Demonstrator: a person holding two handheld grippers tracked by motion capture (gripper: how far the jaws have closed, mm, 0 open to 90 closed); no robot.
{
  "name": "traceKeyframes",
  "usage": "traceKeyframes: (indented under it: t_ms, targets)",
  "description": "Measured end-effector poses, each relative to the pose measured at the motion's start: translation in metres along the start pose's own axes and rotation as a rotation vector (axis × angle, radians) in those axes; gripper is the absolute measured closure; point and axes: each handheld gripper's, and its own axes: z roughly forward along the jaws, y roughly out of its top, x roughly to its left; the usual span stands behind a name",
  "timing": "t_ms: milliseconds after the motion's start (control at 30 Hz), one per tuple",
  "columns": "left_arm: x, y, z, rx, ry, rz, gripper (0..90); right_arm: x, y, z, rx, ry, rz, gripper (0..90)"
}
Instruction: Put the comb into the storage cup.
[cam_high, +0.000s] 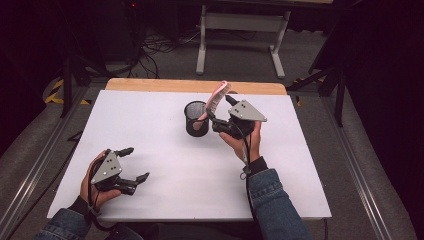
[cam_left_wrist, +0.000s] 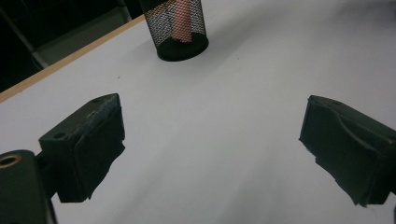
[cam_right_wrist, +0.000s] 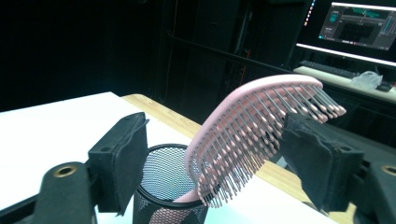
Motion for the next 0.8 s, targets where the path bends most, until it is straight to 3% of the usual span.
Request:
traceKeyframes:
  t_ms: [167, 633, 800]
  targets:
    - [0.000, 0.000, 0.000, 0.001, 0.001, -0.001, 7.5, 0.002, 0.000, -0.005, -0.003, -0.005, -0.016, 18.7]
    - [0.000, 0.000, 0.000, 0.000, -0.003, 0.003, 7.6, -0.002, -0.002, -0.014, -0.020, -0.012, 0.014, 7.9]
    - [0.000, 0.000, 0.000, 0.000, -0.002, 0.005, 7.6, -0.003, -0.002, -0.017, -0.010, -0.010, -0.005, 4.4]
